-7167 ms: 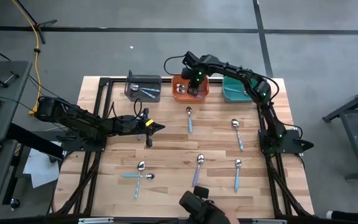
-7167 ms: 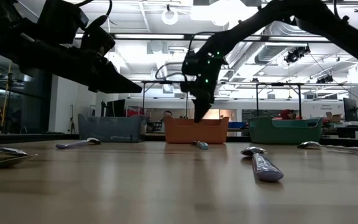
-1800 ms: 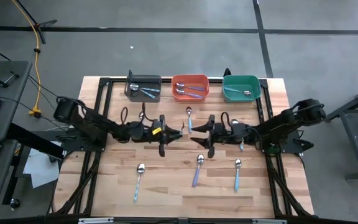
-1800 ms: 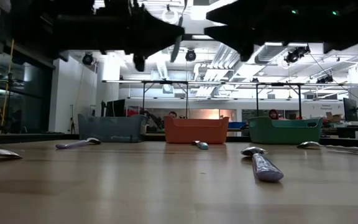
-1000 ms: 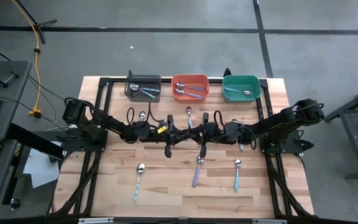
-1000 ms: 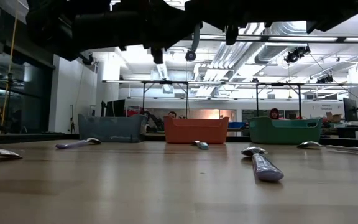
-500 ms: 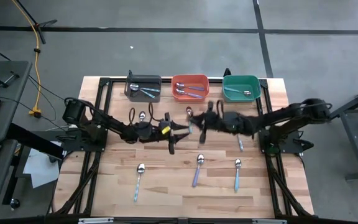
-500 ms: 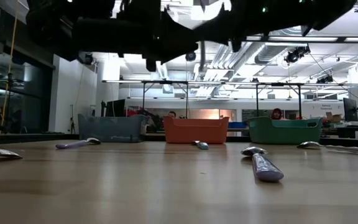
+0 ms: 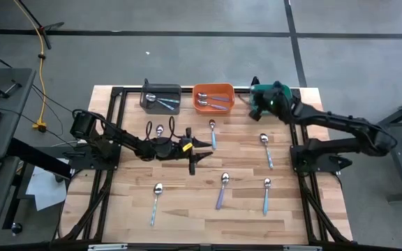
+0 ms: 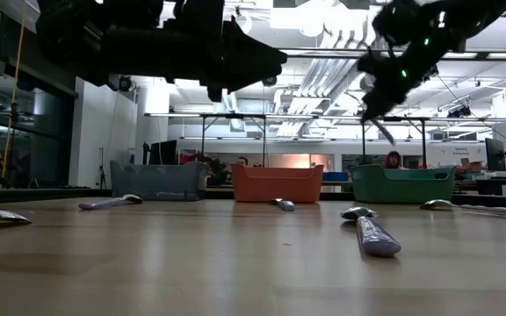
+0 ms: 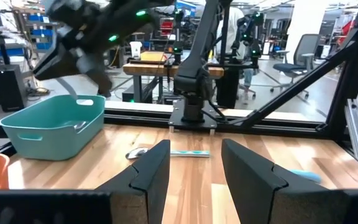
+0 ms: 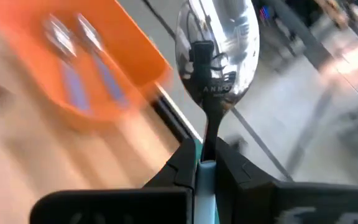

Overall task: Sort silverware by color (type)
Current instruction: Put the blue spoon into the green bin, then put the blue patterned spoon into the black bin

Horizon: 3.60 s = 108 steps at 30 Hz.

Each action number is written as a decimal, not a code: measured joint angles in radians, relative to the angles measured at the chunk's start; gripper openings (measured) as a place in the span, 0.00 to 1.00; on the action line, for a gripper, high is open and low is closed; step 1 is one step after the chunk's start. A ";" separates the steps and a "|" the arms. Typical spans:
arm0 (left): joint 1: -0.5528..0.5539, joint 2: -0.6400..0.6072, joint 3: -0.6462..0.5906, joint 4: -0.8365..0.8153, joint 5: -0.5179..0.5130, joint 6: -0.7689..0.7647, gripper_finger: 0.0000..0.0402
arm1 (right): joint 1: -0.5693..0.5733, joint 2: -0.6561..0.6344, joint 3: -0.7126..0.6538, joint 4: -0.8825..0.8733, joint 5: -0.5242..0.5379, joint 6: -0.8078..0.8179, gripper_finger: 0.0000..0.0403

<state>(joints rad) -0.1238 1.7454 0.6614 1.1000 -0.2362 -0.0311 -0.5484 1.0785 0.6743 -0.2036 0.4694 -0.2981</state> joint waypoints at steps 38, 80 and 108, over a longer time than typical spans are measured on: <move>-0.004 0.000 0.000 -0.003 0.025 -0.019 0.35 | -0.383 0.407 0.000 -0.024 -0.024 -0.382 0.07; -0.001 0.000 0.000 -0.142 0.013 0.036 0.35 | 0.443 -0.009 -0.002 -0.065 -0.275 0.467 0.00; -0.003 0.000 0.000 -0.173 0.017 0.035 0.35 | 0.811 0.114 -0.232 0.018 -0.152 1.014 0.00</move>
<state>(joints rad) -0.1265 1.7451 0.6613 0.9268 -0.2195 0.0041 0.2622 1.1927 0.4423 -0.1855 0.3170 0.7160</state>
